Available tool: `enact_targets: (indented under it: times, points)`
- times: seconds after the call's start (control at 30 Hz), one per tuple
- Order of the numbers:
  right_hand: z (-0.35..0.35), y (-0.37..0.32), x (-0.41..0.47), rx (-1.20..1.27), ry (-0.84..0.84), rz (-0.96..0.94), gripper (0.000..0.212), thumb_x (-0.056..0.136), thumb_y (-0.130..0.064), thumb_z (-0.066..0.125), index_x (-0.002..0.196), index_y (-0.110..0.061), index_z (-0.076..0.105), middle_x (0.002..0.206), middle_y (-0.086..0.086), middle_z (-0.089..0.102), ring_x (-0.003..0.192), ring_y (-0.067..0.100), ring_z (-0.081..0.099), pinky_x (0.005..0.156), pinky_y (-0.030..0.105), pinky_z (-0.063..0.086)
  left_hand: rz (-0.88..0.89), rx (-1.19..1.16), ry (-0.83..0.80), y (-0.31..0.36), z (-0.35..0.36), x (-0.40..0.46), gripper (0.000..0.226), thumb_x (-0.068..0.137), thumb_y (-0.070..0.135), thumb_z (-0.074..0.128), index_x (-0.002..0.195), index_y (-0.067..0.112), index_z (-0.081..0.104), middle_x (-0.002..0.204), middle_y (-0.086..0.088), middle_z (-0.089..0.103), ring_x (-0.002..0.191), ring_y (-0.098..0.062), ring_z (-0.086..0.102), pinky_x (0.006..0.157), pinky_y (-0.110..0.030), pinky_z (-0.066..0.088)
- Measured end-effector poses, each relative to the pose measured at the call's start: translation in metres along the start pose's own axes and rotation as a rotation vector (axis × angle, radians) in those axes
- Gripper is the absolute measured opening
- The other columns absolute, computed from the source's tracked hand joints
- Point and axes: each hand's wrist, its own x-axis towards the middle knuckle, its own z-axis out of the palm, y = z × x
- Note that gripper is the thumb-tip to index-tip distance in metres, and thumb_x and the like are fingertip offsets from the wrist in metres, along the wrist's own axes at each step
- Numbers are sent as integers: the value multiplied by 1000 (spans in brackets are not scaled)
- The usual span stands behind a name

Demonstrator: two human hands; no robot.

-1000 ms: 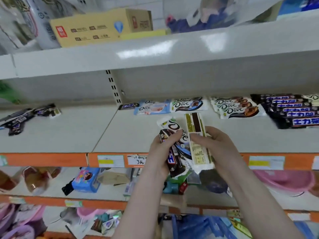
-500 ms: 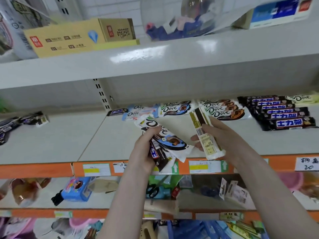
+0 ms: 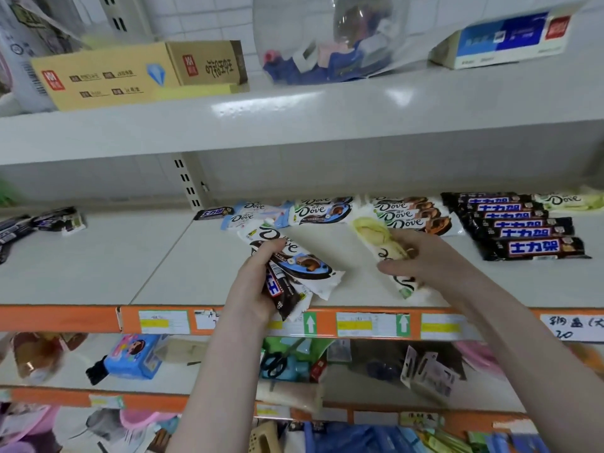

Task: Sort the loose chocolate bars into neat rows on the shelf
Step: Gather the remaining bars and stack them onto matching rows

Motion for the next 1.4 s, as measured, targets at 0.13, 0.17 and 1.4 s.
enact_targets:
  times: [0.13,0.17,1.4]
  points:
    - [-17,9,-4,-99,65,-106,22,72,-17,76,94,-16,70,80,0,68,71,15,59,60,23,41,-4,16,5,-11,11,4,11,83,20,62,81,10,67,68,-7,72,54,-19,67,46,-21,51]
    - [-21,14,-4,-75,82,-105,19,72,-16,75,90,-17,70,77,-1,68,68,13,59,60,23,42,-6,20,9,-14,13,4,11,83,20,62,81,10,67,68,-7,72,54,-19,67,46,-21,51]
    - [-268,133,-25,523,449,-21,23,80,1,64,75,-20,56,89,3,62,75,16,66,55,22,57,-33,81,-84,-141,242,2,17,79,23,65,84,7,66,69,-10,71,55,-22,67,50,-25,54]
